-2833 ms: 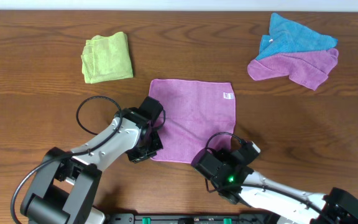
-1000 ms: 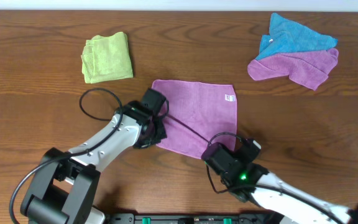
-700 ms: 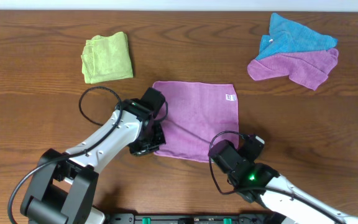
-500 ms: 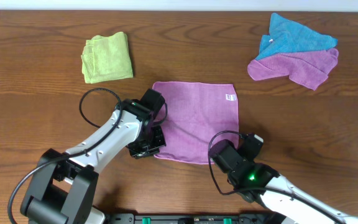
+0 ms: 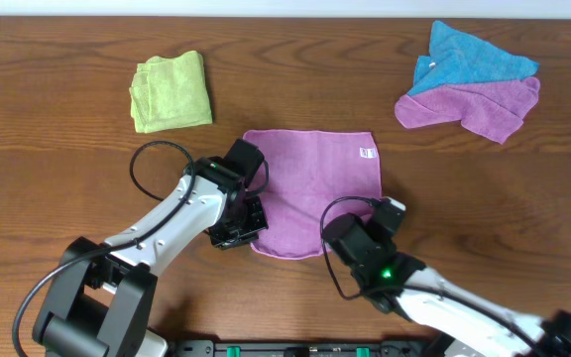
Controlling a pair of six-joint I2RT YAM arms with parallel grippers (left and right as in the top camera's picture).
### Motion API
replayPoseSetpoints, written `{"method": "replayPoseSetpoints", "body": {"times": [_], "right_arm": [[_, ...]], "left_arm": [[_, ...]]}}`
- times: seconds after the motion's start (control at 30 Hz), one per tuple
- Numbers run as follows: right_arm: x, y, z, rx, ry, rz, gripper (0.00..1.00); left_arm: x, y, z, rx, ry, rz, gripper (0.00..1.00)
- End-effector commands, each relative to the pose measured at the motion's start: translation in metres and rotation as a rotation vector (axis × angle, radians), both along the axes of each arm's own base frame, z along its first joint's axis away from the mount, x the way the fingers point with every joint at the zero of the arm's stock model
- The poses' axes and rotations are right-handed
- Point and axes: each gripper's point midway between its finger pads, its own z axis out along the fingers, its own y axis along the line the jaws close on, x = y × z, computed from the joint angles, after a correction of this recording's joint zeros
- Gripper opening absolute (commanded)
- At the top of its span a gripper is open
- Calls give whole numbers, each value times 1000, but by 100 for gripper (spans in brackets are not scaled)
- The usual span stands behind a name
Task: Fold the cloth
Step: 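Grasp both bottom corners and lift them upward toward the top edge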
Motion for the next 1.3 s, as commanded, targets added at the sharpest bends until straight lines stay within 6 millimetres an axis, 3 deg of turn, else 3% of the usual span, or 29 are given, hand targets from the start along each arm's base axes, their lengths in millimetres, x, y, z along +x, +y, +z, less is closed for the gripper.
{"method": "replayPoseSetpoints", "body": {"times": [0.0,0.1,0.13,0.2,0.23,0.27,0.43,0.63,1.0,1.13,1.27], "right_arm": [[7,-2,-8,-36,-14,-4,9],[20,10,-7,-8,-62,16,9],[25,13,-6,-4,-83,29,17],[34,18,-2,-1,-121,50,49],[39,19,0,-2,-138,59,82],[42,19,1,-4,-147,64,99],[45,21,5,-13,-131,139,99],[33,16,29,15,-97,134,99],[-2,50,13,293,126,170,99],[-14,34,0,326,261,153,99],[-12,5,-8,322,313,48,79]], "left_arm": [[2,0,0,-2,-5,-8,6],[3,-1,0,-3,-10,-8,6],[4,0,0,-1,-11,-8,6],[4,-1,0,-2,-13,-8,6],[4,-1,0,-2,-14,-8,6],[4,-1,0,-2,-15,-8,6],[6,-1,0,-3,-22,-8,6],[10,-3,0,-11,-37,-8,6],[16,-6,1,-23,-62,-8,6],[19,-4,0,-10,-78,-7,6],[20,-4,0,-6,-83,-11,6]]}}
